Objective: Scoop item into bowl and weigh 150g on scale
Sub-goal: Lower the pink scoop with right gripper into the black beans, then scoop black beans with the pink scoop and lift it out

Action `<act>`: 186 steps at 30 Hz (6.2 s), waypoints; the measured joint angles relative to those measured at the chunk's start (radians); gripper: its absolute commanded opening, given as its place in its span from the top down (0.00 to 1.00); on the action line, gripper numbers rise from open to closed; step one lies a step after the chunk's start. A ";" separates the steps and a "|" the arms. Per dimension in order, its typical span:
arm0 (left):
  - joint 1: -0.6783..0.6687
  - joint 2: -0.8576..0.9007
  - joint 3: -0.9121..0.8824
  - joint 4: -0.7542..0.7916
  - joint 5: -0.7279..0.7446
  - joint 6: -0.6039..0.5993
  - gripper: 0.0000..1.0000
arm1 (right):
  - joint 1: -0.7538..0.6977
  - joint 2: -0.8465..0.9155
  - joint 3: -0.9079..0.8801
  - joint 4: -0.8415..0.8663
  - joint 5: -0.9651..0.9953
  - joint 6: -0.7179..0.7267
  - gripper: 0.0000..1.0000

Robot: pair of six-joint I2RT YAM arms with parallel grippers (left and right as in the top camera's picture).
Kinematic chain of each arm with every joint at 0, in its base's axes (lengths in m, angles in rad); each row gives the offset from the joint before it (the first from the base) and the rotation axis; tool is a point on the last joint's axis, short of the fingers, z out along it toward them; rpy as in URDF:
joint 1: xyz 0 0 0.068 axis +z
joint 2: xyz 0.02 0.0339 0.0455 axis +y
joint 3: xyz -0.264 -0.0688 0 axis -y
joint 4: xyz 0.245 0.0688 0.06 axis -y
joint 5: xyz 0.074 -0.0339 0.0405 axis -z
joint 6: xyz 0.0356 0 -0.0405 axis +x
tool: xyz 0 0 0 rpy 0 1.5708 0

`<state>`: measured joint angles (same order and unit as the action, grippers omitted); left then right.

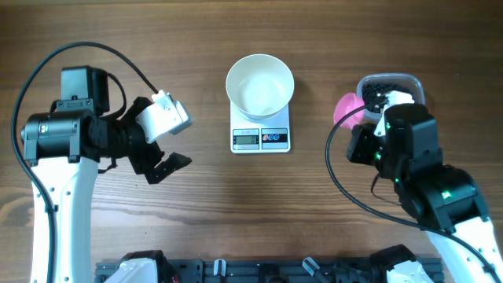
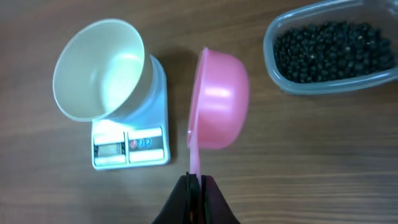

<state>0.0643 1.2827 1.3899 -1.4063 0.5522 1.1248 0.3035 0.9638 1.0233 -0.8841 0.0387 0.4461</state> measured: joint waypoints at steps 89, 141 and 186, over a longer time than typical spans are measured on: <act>0.000 0.000 0.001 0.000 0.000 0.000 0.00 | -0.229 0.738 0.448 -0.169 0.392 -0.565 0.96; 0.000 0.000 0.001 0.000 0.000 0.000 0.00 | -0.369 0.792 0.448 -0.163 -0.060 -0.518 0.96; 0.000 0.000 0.001 0.000 0.000 0.000 0.00 | -0.640 0.792 0.357 -0.156 -0.450 -0.476 0.96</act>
<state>0.0643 1.2827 1.3907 -1.4067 0.5526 1.1248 -0.3367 1.7561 1.3804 -1.0405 -0.4114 -0.0299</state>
